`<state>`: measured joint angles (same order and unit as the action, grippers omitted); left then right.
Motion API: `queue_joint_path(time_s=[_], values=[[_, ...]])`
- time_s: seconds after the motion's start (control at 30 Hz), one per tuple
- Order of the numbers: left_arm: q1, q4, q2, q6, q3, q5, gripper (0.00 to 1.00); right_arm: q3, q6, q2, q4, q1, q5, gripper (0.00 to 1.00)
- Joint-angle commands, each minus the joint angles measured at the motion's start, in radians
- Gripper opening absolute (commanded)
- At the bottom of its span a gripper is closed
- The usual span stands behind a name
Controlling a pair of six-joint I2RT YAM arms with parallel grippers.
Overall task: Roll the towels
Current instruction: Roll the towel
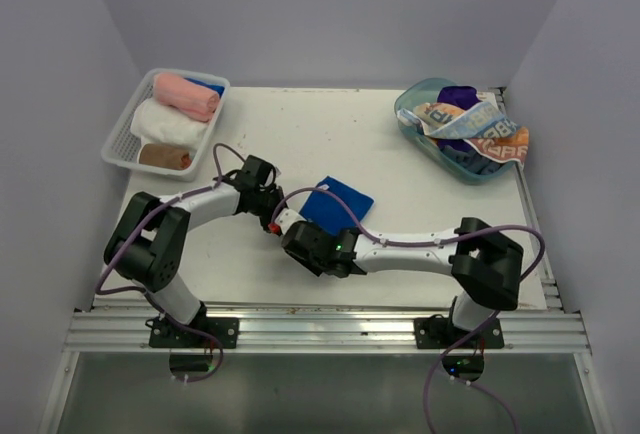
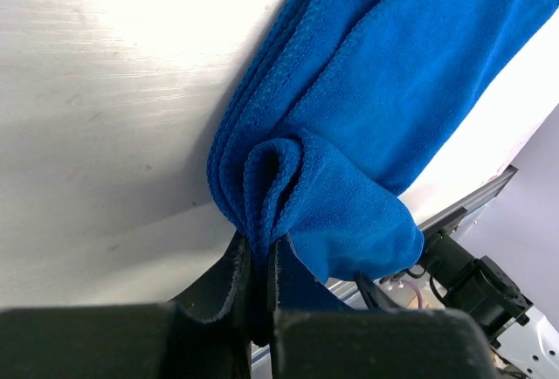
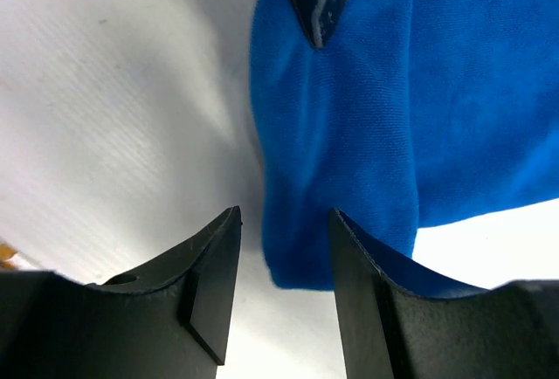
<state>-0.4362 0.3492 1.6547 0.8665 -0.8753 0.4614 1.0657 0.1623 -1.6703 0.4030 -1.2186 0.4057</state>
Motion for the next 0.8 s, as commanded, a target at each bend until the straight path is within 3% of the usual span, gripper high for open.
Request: queue_joint_path(time_s=[0.0,0.13,0.2,0.27,0.3,0.37,0.53,0.63,0.67,0.77], values=[[0.028,0.05,-0.001,-0.037,-0.028,0.057,0.0,0.01,-0.063,-0.046,-0.055,0.004,0.064,0.48],[0.042,0.062,0.001,-0.057,-0.022,0.077,0.0,-0.024,-0.073,-0.071,-0.116,0.002,0.116,0.47],[0.048,0.062,0.001,-0.064,-0.013,0.095,0.0,-0.027,-0.075,-0.089,-0.144,0.002,0.125,0.42],[0.05,0.068,0.001,-0.08,-0.005,0.102,0.0,-0.024,-0.078,-0.098,-0.159,0.004,0.124,0.32],[0.053,0.073,0.001,-0.086,-0.002,0.106,0.0,-0.021,-0.078,-0.108,-0.17,0.004,0.125,0.14],[0.059,0.085,-0.001,-0.11,-0.002,0.103,0.0,-0.019,-0.064,-0.105,-0.184,0.004,0.113,0.0],[0.099,0.134,-0.015,-0.173,-0.014,0.099,0.0,-0.006,-0.009,-0.045,-0.176,0.017,-0.002,0.0],[0.128,0.146,-0.032,-0.196,-0.027,0.102,0.18,0.002,0.037,-0.016,-0.159,0.042,-0.112,0.0],[0.134,0.148,-0.036,-0.201,-0.031,0.105,0.29,0.005,0.051,-0.003,-0.152,0.05,-0.139,0.0],[0.151,0.163,-0.049,-0.216,-0.05,0.108,0.43,0.028,0.109,0.004,-0.121,0.09,-0.264,0.0]])
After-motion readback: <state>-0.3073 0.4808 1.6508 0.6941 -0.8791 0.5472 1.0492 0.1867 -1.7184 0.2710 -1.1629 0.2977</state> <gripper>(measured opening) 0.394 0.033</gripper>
